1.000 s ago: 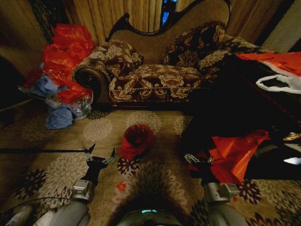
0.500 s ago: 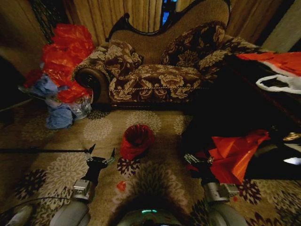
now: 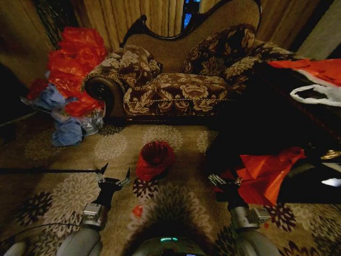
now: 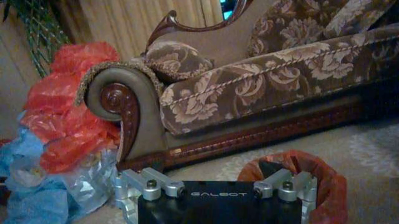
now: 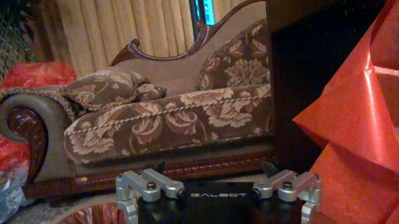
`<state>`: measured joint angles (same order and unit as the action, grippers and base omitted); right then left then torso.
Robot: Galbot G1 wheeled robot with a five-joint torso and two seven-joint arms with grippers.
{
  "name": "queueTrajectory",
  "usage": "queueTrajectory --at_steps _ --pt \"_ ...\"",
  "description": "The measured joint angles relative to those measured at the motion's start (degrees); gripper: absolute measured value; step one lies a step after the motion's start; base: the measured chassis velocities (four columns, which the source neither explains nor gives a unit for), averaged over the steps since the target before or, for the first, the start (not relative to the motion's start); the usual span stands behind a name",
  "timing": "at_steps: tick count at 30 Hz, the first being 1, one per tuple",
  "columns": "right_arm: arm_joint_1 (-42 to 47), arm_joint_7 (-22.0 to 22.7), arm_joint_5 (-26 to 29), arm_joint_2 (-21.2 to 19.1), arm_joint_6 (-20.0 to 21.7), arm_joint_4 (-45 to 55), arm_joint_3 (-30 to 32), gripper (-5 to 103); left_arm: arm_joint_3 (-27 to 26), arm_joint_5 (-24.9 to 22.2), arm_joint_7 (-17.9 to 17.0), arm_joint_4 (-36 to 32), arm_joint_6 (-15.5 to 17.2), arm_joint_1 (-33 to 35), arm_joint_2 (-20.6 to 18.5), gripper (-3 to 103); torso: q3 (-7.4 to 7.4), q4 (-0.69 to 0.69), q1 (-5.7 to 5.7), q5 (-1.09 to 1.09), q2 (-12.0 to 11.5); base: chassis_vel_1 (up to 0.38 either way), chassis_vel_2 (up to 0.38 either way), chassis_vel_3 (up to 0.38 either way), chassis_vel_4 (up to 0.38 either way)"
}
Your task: Place a garbage bag over the trash bin.
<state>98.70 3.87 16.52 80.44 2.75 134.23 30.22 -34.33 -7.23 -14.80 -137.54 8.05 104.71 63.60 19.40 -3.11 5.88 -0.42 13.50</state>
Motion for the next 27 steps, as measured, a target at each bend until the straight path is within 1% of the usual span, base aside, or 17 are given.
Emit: queueTrajectory --at_steps 27 --pt "0.00 0.00 0.00 0.00 0.00 -0.01 -0.01 100 0.01 -0.01 0.00 0.02 0.00 0.00 0.00 100 0.00 0.00 0.00 0.00 0.00 0.000 0.000 0.000 0.000"
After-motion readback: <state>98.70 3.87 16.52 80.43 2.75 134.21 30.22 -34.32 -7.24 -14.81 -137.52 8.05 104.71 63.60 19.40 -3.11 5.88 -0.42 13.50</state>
